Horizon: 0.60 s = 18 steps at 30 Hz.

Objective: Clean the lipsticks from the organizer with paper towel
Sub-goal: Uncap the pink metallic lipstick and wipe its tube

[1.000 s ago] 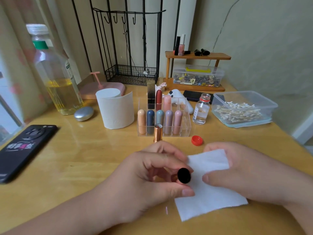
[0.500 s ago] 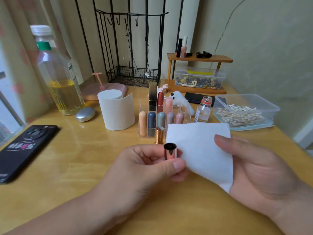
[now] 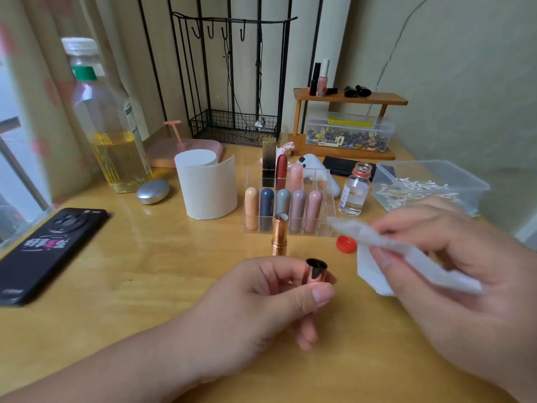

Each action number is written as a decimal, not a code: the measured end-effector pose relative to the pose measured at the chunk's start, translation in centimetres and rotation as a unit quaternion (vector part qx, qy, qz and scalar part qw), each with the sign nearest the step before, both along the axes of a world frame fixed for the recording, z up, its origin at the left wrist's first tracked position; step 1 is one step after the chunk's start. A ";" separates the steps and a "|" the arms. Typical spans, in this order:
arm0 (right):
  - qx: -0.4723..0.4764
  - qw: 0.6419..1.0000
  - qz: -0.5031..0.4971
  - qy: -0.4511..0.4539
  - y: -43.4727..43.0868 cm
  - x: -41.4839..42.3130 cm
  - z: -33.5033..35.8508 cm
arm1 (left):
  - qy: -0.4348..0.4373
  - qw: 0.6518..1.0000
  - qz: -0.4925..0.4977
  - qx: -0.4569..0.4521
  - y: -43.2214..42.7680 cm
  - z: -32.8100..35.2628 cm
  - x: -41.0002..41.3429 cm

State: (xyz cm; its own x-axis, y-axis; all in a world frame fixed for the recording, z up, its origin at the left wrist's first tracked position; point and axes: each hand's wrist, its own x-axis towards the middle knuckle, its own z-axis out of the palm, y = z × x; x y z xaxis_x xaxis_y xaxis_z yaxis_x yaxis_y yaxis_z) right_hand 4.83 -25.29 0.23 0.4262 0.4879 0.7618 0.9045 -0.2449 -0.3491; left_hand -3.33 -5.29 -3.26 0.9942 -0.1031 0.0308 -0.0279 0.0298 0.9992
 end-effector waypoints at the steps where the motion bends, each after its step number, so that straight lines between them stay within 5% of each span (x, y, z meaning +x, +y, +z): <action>1: -0.026 0.999 0.020 -0.023 0.0 0.0 -0.2 | -0.009 1.000 -0.016 0.016 0.1 0.0 0.0; 7: -0.063 0.991 0.116 -0.008 0.2 0.1 -0.5 | -0.025 0.996 -0.082 0.003 0.3 0.1 0.2; 14: -0.031 0.998 0.054 0.004 0.3 0.2 -1.0 | -0.009 0.991 -0.122 -0.050 0.6 -0.7 0.4; 18: -0.045 0.994 0.101 -0.002 0.5 0.2 -1.1 | 0.002 0.987 -0.130 -0.091 0.7 -0.8 0.5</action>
State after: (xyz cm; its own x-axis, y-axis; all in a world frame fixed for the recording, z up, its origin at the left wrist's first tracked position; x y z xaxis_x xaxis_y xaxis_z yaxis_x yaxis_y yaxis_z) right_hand 5.00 -24.81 -0.87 0.3101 0.6292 0.7127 0.9396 -0.0885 -0.3306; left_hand -2.81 -4.61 -4.07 0.9353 -0.3472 0.0686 0.0082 0.2150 0.9766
